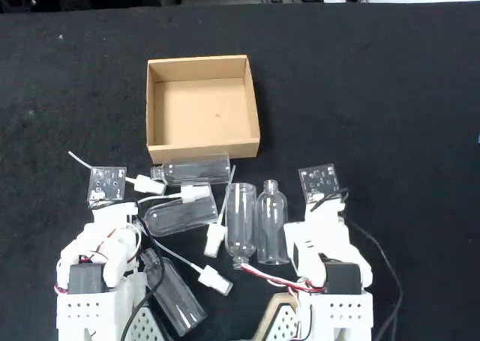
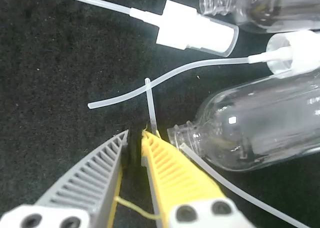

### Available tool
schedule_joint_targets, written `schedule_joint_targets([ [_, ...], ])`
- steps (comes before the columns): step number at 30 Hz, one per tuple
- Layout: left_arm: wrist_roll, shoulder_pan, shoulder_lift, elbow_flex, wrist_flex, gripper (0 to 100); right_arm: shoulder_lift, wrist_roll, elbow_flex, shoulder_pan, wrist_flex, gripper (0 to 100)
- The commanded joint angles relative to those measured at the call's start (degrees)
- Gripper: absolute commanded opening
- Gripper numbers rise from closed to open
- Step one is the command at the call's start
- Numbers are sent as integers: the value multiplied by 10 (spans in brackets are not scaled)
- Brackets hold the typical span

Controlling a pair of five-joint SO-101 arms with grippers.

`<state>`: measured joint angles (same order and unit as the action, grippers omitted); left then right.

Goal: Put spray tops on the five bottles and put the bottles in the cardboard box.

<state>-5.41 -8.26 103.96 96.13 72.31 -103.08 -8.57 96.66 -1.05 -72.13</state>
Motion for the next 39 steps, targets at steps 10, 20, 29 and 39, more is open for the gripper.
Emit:
schedule_joint_targets([
  [10, 0, 7, 9, 13, 8, 31, -55, -56, -160, -59, 107, 16],
  [20, 0, 8, 9, 13, 8, 30, -49, -62, -171, 48, 65, 40],
  [29, 1, 8, 9, 13, 8, 30, 211, -17, -295, 91, 70, 116],
  [39, 1, 7, 9, 13, 8, 30, 448, 91, -364, 154, 56, 118],
])
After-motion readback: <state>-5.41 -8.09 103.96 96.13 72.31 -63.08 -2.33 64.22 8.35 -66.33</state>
